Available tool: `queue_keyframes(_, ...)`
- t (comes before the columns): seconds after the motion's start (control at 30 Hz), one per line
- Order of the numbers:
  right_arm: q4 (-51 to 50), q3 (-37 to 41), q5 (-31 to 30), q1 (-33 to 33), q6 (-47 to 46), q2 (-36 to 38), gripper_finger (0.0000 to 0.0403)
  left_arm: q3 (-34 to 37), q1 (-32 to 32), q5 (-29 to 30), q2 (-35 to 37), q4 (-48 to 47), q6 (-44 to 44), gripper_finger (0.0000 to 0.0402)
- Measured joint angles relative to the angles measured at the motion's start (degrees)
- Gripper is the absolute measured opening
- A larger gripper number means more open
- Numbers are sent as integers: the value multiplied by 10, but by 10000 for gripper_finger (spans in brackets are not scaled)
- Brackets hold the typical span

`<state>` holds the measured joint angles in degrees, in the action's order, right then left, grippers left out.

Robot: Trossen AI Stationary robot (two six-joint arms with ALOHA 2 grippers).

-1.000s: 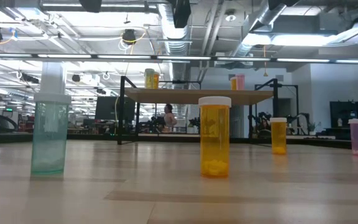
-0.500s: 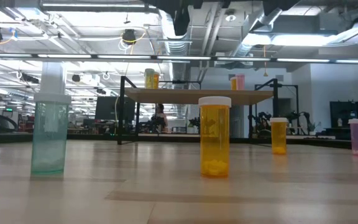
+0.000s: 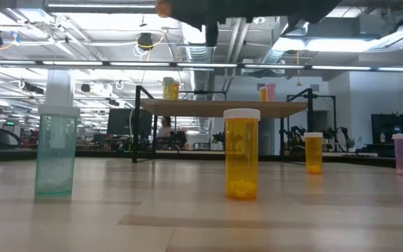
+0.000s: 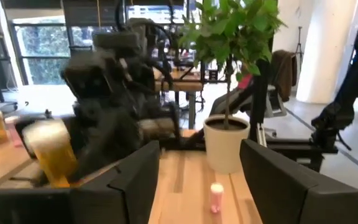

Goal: Pick and place medicine bottles onto shelf by color
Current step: Put the bottom left small orange pill bottle on the shelf

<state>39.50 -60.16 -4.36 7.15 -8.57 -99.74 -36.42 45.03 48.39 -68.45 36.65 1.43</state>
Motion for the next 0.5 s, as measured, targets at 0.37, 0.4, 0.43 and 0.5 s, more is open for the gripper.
queue_keyframes(0.37,138,118,-7,-69,14,61,114,29,-17,6,-3,-26,-62,192)
queue_keyframes(0.4,139,120,-15,-76,16,60,114,32,-22,8,-3,-29,-69,192)
queue_keyframes(0.43,139,121,-24,-84,16,59,114,34,-26,7,-3,-29,-76,192)
queue_keyframes(0.5,137,122,-35,-100,18,58,114,40,-35,1,-3,-27,-90,192)
